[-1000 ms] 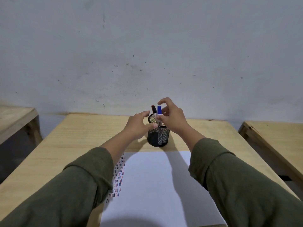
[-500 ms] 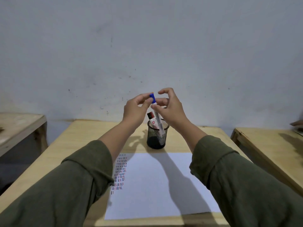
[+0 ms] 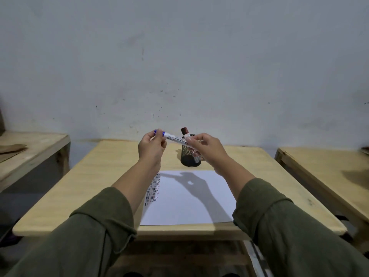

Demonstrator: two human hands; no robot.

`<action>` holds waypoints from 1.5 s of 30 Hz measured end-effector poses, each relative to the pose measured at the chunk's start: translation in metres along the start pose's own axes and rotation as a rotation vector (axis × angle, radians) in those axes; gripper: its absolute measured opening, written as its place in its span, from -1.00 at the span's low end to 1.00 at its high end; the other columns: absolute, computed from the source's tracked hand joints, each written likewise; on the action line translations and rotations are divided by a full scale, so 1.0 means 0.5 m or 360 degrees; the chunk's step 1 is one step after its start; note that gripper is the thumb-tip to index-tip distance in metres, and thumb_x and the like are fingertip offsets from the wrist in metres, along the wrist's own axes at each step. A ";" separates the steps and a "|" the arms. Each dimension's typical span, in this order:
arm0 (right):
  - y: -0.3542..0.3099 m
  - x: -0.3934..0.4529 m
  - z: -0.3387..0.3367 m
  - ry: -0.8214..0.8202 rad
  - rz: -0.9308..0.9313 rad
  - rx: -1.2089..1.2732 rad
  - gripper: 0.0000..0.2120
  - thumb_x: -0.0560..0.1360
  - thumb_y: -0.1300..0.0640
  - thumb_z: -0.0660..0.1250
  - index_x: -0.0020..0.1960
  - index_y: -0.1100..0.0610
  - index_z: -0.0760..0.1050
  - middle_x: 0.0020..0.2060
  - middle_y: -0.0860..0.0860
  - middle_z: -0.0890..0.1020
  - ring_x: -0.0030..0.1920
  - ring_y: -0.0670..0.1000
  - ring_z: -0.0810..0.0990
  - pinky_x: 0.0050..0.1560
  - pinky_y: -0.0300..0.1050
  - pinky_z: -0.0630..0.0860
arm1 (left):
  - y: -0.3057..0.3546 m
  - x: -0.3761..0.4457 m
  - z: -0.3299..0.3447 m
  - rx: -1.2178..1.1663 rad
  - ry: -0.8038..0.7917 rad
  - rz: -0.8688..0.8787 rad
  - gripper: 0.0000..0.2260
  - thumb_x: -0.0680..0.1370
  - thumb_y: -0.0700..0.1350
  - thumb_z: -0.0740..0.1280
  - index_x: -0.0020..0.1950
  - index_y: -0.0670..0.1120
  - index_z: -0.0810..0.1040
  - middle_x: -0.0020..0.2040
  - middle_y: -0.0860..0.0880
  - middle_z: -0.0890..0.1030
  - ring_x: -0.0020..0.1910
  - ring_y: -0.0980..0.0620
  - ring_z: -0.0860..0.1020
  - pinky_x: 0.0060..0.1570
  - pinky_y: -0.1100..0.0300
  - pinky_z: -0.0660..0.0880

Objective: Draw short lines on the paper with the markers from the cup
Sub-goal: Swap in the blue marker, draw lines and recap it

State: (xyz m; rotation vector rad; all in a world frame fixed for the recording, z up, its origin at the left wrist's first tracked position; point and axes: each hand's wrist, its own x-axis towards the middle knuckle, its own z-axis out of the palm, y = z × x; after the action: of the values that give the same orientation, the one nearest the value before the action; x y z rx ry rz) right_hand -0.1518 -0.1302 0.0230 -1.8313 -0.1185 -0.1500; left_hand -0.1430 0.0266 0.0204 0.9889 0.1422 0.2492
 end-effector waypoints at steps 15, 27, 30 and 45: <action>0.007 -0.051 0.084 -0.0087 0.0071 0.1040 -0.87 0.54 0.11 0.30 -0.07 0.17 0.53 -0.42 0.05 0.54 -0.45 -0.06 0.48 -0.37 -0.27 0.43 | -0.017 -0.057 -0.031 -0.0161 -0.0142 -0.0306 -0.88 0.58 -0.12 0.24 -0.11 -0.01 0.54 -0.13 0.08 0.60 -0.13 0.19 0.54 -0.10 0.29 0.39; 0.024 -0.035 0.088 -0.0156 -0.0166 0.0679 -0.89 0.53 0.20 0.29 -0.16 0.18 0.45 -0.38 0.13 0.53 -0.44 0.00 0.50 -0.26 -0.17 0.51 | -0.015 -0.014 -0.035 0.0021 0.0013 -0.0537 -0.78 0.59 -0.20 0.19 -0.24 -0.08 0.48 -0.25 0.02 0.53 -0.37 0.20 0.56 -0.54 0.43 0.30; 0.022 -0.032 0.078 -0.0203 -0.0223 0.0517 -0.87 0.53 0.19 0.29 -0.19 0.14 0.47 -0.35 0.11 0.54 -0.41 -0.02 0.53 -0.23 -0.19 0.51 | -0.018 -0.006 -0.038 0.0075 0.0014 -0.0577 -0.81 0.58 -0.14 0.23 -0.23 -0.10 0.47 -0.33 0.01 0.53 -0.33 0.16 0.49 -0.55 0.41 0.33; 0.068 -0.024 0.107 -0.0249 -0.0249 0.0298 -0.89 0.53 0.22 0.30 -0.12 0.10 0.57 -0.30 0.03 0.61 -0.36 -0.06 0.57 -0.25 -0.22 0.53 | -0.035 0.032 -0.166 0.0834 0.0494 -0.0177 -0.80 0.47 0.06 0.37 -0.07 -0.07 0.59 -0.22 0.01 0.55 -0.41 0.09 0.42 -0.50 0.31 0.38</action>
State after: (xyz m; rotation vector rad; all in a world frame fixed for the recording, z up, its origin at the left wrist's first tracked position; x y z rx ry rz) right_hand -0.1560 -0.0874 -0.0254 -1.6446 -0.3740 -0.1016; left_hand -0.1442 0.0886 -0.0394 1.4527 0.5660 0.2683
